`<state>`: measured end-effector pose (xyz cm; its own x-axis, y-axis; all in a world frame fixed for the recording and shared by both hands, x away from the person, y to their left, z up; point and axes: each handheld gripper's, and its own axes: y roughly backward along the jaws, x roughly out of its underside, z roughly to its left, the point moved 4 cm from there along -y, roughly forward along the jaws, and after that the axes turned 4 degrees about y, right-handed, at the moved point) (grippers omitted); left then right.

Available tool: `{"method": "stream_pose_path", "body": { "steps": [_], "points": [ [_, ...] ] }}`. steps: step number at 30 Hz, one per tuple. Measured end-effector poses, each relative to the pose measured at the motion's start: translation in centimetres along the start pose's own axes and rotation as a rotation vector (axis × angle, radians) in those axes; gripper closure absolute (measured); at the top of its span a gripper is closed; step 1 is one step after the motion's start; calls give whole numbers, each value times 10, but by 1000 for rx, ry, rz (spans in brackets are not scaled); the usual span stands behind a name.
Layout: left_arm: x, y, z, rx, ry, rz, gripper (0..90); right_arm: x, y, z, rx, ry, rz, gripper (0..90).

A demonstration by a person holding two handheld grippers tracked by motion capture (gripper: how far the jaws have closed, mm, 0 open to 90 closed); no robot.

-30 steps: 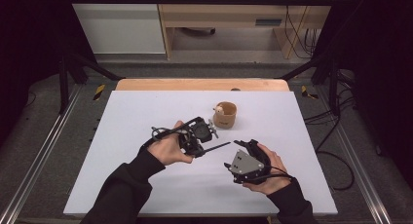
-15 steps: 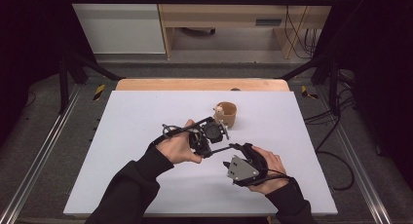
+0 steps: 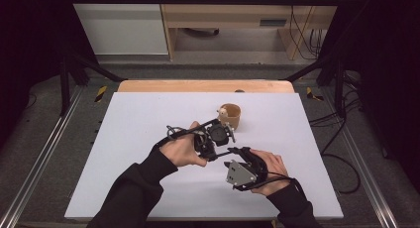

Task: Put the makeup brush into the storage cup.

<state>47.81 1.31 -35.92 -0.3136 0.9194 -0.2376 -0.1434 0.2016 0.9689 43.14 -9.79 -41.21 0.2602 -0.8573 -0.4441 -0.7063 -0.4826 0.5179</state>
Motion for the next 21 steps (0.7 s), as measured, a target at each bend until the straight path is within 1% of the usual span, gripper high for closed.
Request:
{"method": "stream_pose_path", "body": {
  "steps": [2,3,5,6,7,10,11,12,13,14,18,19,21],
  "points": [
    [-1,-1,0,5,-2,6,823,0,-1,0,-5,3,3,563],
    [-1,-1,-1,4,-5,9,823,0,-2,0,-5,16,3,572],
    [-2,-1,-1,6,-5,10,823,0,-2,1,-9,12,4,586],
    [-2,-1,-2,3,-7,10,823,0,-2,0,-5,22,2,592],
    [-3,-2,-2,5,-8,9,823,0,-2,0,-4,18,2,600],
    [-5,-2,-3,7,-10,10,823,-1,-1,-1,-8,41,0,621],
    [-6,-2,-3,8,-14,9,823,-1,-1,0,-8,34,-5,628],
    [-7,-2,-4,9,-16,13,823,-1,-1,-2,-4,51,-6,635],
    [-8,-2,-5,8,-17,12,823,-1,-1,-1,-1,46,-10,644],
    [-9,-2,-5,7,-21,16,823,-1,0,-2,-4,57,-11,653],
    [-11,-2,-7,7,-30,18,823,-1,0,-1,-14,67,-13,693],
    [-11,-2,-8,9,-31,18,823,-2,0,0,-16,57,-11,703],
    [-12,-2,-9,8,-33,17,823,-2,0,1,-19,58,-10,723]
  ]
}}
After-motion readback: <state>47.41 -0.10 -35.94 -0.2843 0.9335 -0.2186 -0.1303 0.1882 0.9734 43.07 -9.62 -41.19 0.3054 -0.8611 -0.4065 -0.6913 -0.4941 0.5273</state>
